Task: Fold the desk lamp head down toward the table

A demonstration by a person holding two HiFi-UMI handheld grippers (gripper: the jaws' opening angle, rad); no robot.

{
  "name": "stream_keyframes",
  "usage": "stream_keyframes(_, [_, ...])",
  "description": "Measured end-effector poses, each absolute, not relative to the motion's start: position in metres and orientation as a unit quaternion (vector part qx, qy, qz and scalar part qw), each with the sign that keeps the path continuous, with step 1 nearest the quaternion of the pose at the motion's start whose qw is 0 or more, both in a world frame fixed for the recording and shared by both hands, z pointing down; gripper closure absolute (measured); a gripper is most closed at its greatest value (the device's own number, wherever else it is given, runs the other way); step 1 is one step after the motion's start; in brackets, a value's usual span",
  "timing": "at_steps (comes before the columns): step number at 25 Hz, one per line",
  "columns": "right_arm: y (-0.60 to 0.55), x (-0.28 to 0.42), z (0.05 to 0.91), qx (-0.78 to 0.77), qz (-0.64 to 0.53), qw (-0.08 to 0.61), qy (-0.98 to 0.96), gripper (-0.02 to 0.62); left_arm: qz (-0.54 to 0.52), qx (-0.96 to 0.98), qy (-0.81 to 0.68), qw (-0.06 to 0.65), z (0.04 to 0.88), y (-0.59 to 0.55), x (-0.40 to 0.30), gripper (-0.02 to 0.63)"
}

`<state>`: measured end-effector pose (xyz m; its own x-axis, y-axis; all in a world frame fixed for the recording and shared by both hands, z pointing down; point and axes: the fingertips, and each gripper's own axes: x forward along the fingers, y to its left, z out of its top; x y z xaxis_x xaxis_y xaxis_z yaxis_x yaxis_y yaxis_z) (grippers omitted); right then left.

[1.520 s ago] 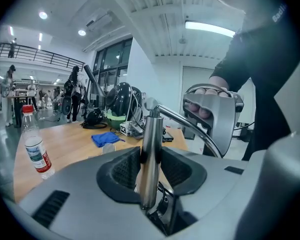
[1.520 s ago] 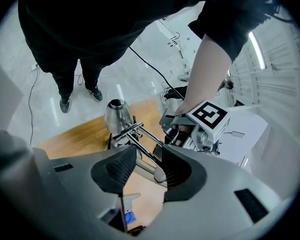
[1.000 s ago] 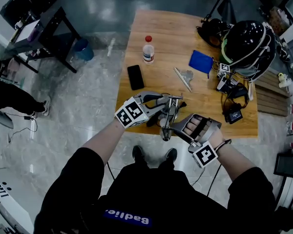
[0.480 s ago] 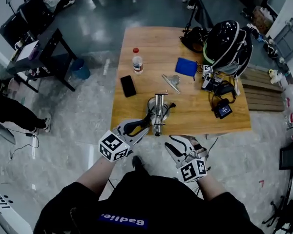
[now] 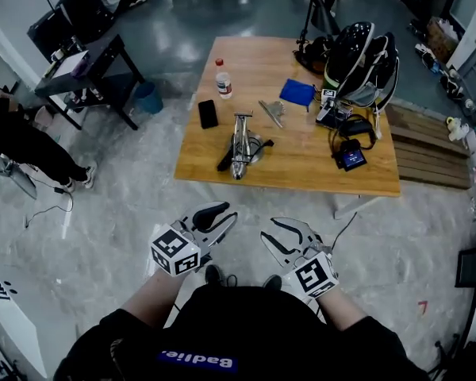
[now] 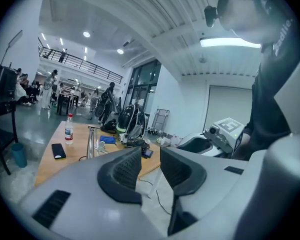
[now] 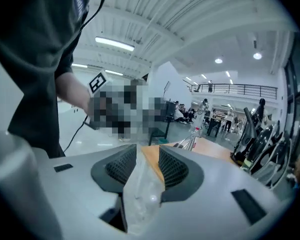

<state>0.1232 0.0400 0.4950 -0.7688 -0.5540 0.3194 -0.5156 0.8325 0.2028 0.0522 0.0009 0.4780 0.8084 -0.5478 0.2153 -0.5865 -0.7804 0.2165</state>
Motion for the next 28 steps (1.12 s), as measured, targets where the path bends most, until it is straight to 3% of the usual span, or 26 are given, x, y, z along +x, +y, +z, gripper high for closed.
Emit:
stream_keyframes(3, [0.060,0.123,0.468,0.291,0.014,0.119,-0.949,0.460,0.052,0.945,-0.299,0.118,0.455,0.033,0.059,0.493])
stream_keyframes(7, [0.084,0.109,0.428,0.295,0.068,0.053,-0.951,0.521,0.038,0.953,-0.289,0.084,0.422,0.064,0.052,0.533])
stream_keyframes(14, [0.113,0.083,0.388,0.295,0.105,-0.012,-0.950,0.589,0.012,0.962,-0.268,0.053,0.388,0.099,0.038,0.597])
stream_keyframes(28, [0.136,0.057,0.384,0.305,0.109,-0.014,-0.946,0.591,0.014,0.966,-0.254,0.052,0.389,0.140,0.023,0.597])
